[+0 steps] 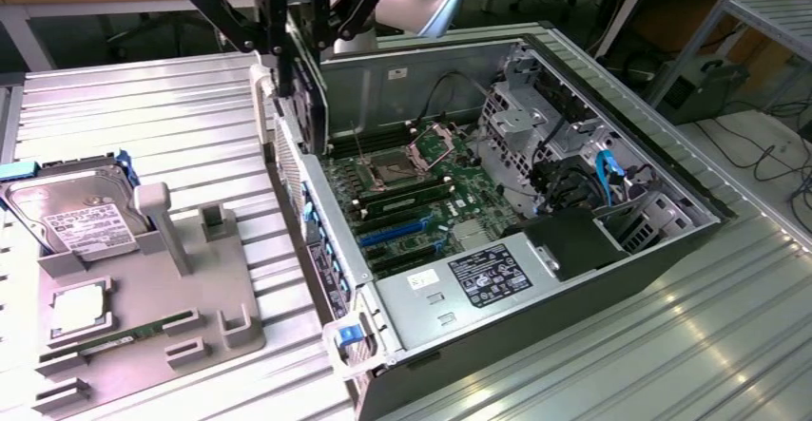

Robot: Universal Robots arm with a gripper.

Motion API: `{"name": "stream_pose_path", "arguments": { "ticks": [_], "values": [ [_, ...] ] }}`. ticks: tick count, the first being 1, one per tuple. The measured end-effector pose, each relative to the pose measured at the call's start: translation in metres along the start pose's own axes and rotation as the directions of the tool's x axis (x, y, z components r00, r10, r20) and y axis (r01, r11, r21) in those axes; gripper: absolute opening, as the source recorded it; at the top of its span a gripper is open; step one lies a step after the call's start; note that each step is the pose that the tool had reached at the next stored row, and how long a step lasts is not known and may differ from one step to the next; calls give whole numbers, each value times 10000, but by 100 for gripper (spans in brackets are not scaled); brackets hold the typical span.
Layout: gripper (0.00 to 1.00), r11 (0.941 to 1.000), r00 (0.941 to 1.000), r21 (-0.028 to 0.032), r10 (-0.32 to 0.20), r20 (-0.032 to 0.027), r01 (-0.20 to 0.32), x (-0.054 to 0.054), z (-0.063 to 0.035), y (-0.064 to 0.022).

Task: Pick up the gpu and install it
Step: 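Pick up the gpu and move the gpu toward the slot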

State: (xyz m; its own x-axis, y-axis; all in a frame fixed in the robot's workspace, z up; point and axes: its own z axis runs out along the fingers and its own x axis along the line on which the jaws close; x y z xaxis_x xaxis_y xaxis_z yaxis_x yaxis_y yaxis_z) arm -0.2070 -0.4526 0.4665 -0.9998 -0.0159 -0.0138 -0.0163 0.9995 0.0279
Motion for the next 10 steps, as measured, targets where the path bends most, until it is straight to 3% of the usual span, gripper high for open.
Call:
{"name": "stream_pose_path", "arguments": {
  "ticks": [10],
  "values": [
    [27, 10000, 10000, 0, -1, 0, 1, -154, 2, -3]
  ]
}}
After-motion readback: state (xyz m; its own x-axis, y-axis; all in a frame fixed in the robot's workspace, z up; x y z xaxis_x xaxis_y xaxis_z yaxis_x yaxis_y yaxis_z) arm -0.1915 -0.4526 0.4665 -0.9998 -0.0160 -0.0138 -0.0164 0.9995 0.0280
